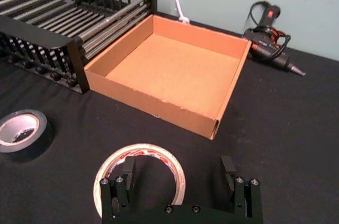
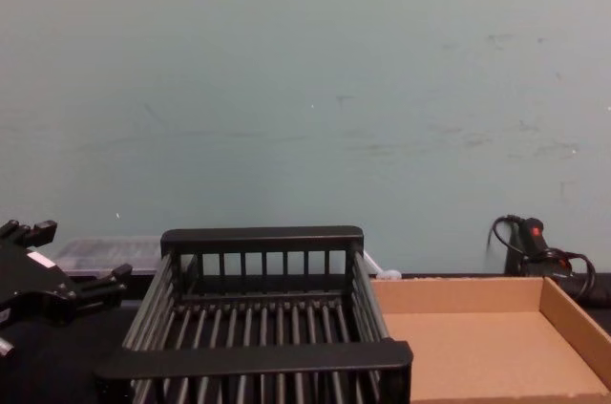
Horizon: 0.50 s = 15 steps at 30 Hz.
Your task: Pick up the white tape and place it into the black box , Pick up the silver tape and place it into the brown box.
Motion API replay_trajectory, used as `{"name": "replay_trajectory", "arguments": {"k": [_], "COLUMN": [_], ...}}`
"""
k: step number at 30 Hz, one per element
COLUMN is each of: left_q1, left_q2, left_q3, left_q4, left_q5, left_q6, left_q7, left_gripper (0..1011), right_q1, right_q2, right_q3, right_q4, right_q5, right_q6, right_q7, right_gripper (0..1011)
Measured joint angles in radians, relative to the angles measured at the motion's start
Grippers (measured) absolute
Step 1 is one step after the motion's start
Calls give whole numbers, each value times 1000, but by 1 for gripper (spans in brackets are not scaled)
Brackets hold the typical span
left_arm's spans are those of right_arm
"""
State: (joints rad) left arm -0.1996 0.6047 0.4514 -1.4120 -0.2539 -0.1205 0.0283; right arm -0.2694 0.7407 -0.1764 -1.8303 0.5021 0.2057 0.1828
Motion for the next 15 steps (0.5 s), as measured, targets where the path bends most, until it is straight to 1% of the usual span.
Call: {"name": "replay_trajectory", "arguments": {"k": [5, 15], "left_q1": [0, 0], "left_q2": [0, 0], "left_q3": [0, 0], "left_q4": [0, 0], "left_q5": [0, 0], "left_q6": [0, 0], "left_q7": [0, 0], "left_gripper": [1001, 1001], "right_q1": [24, 62], "right_q2": [-17, -48], "right_q3": [-10, -23], "right_q4": [24, 64], "right_q5": [-12, -33], "right_q6": [30, 68], "right_q7": [20, 45], "right_gripper": [1002, 1002]}}
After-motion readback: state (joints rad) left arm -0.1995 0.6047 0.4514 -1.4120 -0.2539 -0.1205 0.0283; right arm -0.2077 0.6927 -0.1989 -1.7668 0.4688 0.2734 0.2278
